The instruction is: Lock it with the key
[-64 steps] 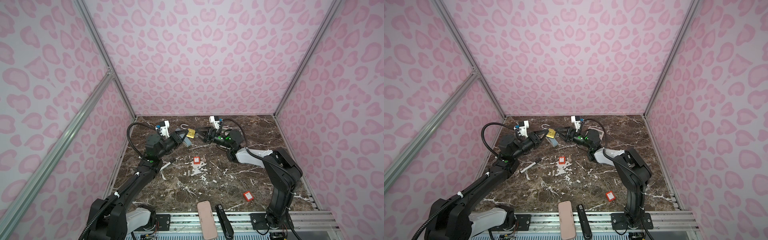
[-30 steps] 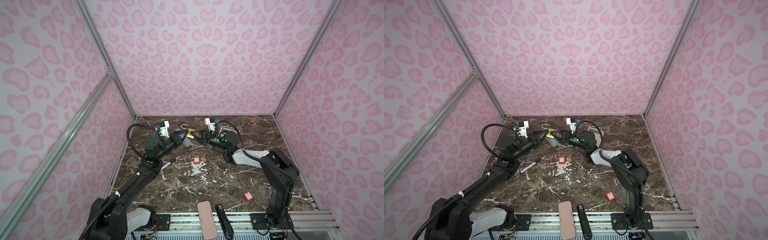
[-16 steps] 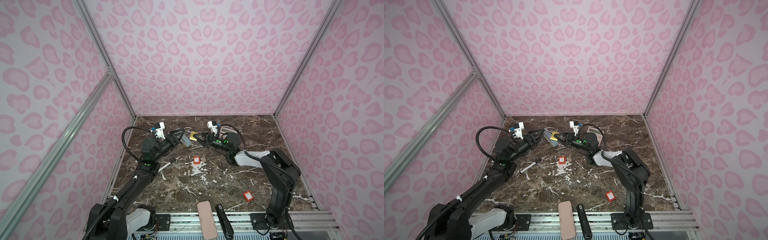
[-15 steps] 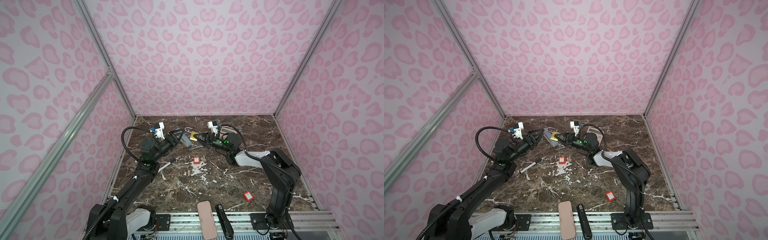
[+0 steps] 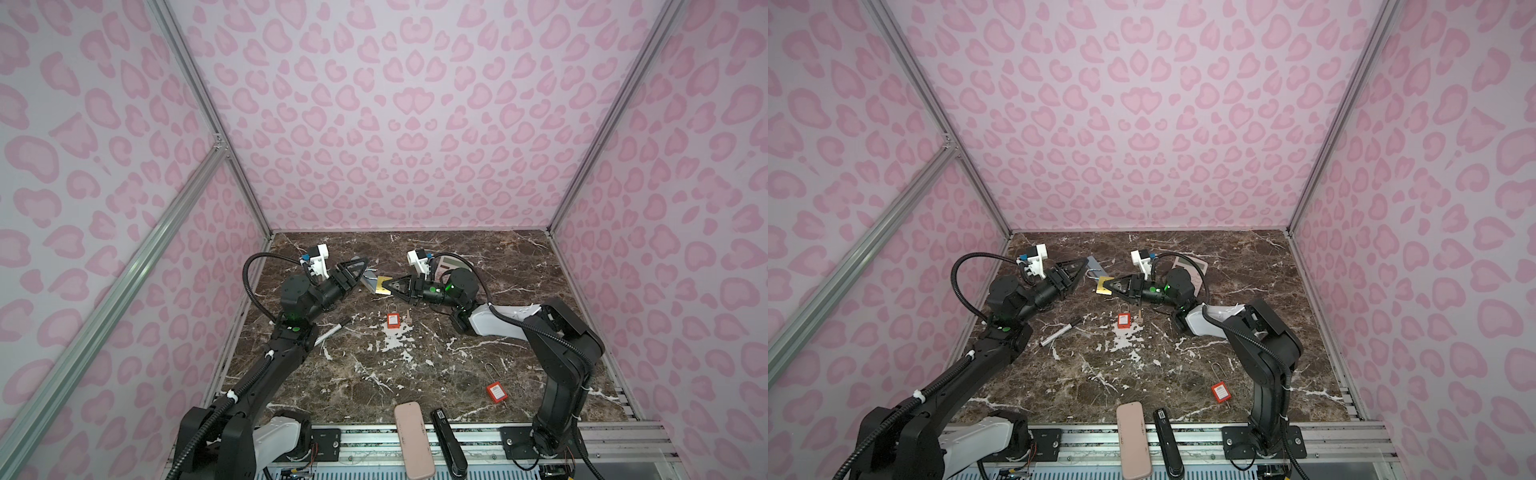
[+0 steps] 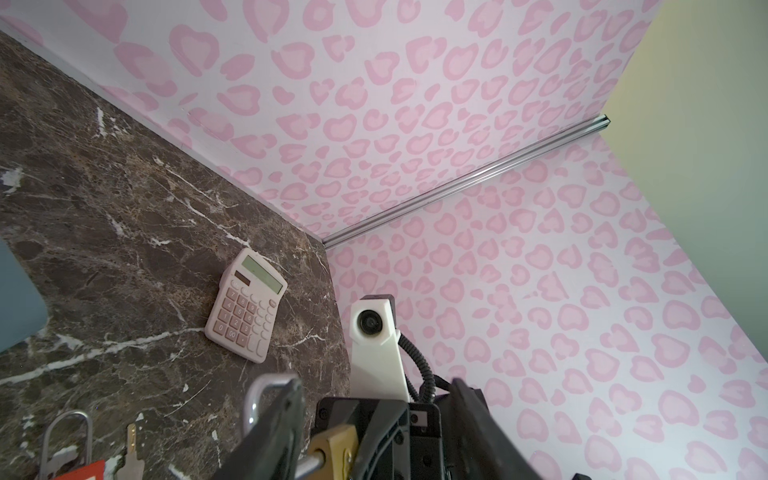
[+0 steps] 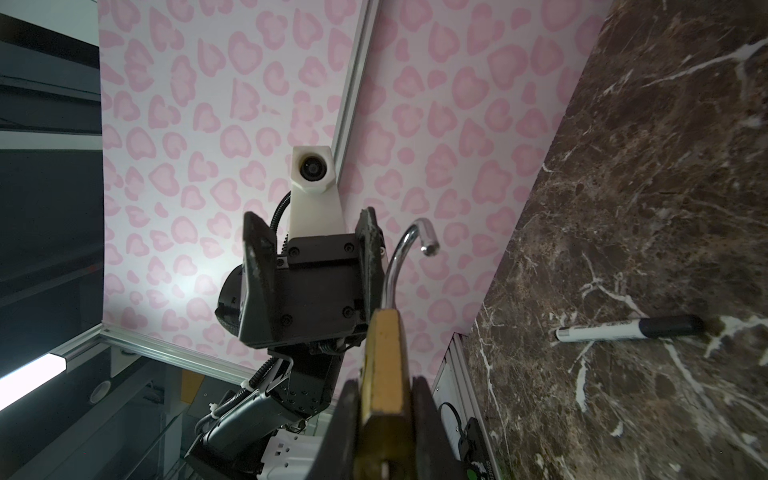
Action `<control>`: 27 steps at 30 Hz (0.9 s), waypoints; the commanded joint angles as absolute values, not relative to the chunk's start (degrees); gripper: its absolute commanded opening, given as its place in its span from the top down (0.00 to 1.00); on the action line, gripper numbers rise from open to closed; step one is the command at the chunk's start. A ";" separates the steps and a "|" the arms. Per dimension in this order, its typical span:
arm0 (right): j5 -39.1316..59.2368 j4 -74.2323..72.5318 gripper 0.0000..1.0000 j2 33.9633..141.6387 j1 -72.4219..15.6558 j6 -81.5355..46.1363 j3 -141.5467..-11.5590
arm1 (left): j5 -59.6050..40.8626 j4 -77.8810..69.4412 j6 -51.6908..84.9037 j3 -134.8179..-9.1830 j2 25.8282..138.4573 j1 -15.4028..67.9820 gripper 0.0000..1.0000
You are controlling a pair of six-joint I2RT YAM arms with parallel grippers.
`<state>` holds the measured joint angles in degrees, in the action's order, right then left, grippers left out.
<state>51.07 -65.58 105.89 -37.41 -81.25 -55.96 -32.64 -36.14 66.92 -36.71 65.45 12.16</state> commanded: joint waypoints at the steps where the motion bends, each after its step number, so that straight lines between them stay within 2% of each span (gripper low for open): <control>1: 52.71 -67.15 0.97 105.22 -37.58 -79.91 -57.01 | -33.58 -38.07 66.71 -36.65 65.48 12.19 0.42; 19: 52.95 -65.15 0.98 105.79 -37.03 -79.35 -61.17 | -34.28 -37.71 66.96 -36.07 64.78 12.14 0.43; 23: 52.52 -64.54 0.98 106.17 -36.69 -79.01 -61.60 | -34.20 -37.71 66.90 -35.96 64.69 12.17 0.48; 27: 52.39 -64.33 0.98 106.41 -36.22 -78.78 -61.71 | -34.16 -37.53 66.88 -35.99 64.51 12.17 0.59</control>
<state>52.82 -61.41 105.97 -36.34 -79.11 -61.39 -33.28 -36.05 66.96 -36.14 64.95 12.12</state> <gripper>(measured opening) 0.153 0.427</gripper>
